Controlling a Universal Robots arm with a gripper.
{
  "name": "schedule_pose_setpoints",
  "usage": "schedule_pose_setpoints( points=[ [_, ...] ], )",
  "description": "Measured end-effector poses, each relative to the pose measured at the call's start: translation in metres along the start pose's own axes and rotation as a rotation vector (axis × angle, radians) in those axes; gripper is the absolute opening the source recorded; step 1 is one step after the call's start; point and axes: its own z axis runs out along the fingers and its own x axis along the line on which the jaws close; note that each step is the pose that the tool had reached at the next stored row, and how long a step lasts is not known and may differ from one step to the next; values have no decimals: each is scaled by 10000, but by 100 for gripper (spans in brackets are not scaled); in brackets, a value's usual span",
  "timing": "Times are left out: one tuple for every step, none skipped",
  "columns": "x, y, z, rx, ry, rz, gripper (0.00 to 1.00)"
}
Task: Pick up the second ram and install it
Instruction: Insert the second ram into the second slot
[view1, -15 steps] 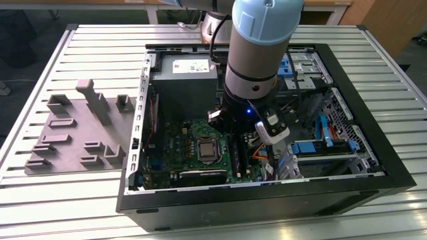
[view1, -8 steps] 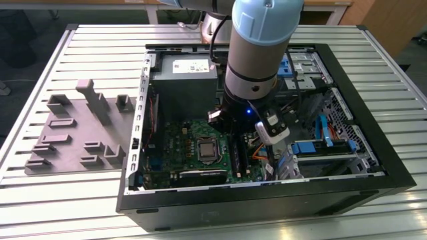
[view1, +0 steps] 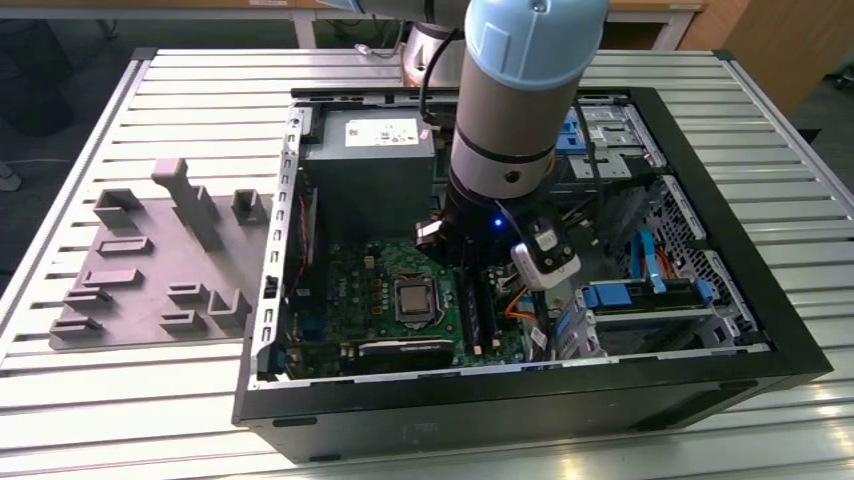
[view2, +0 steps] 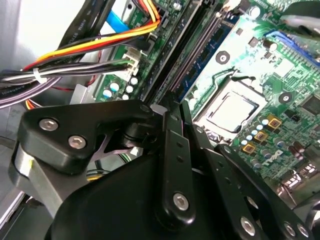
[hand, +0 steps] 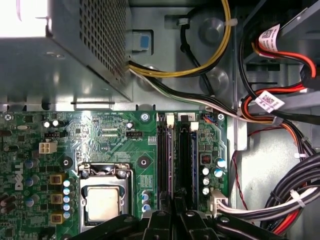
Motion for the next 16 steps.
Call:
schedule_pose_setpoints(
  points=[
    [0, -4, 1, -3, -1, 0, 14],
    [0, -9, 0, -1, 0, 0, 14],
    [0, -14, -1, 2, 1, 1, 14],
    [0, -14, -1, 0, 0, 1, 14],
    [0, -14, -1, 0, 0, 1, 14],
    [-2, -15, -1, -1, 0, 5, 14],
    [-2, -15, -1, -1, 0, 12, 14],
    [-3, -15, -1, 0, 0, 14, 14],
    [-4, -15, -1, -1, 0, 17, 14],
    [-6, -15, 0, -1, 0, 17, 14],
    [-9, -15, 0, -1, 0, 18, 14],
    [-10, -15, 0, 0, 0, 19, 14],
    [-10, -15, 1, -1, 0, 20, 14],
    [-11, -15, 2, -1, -1, 20, 14],
    [-12, -15, 3, -1, -1, 20, 14],
    [-12, -15, 6, -2, -1, 20, 14]
  ],
)
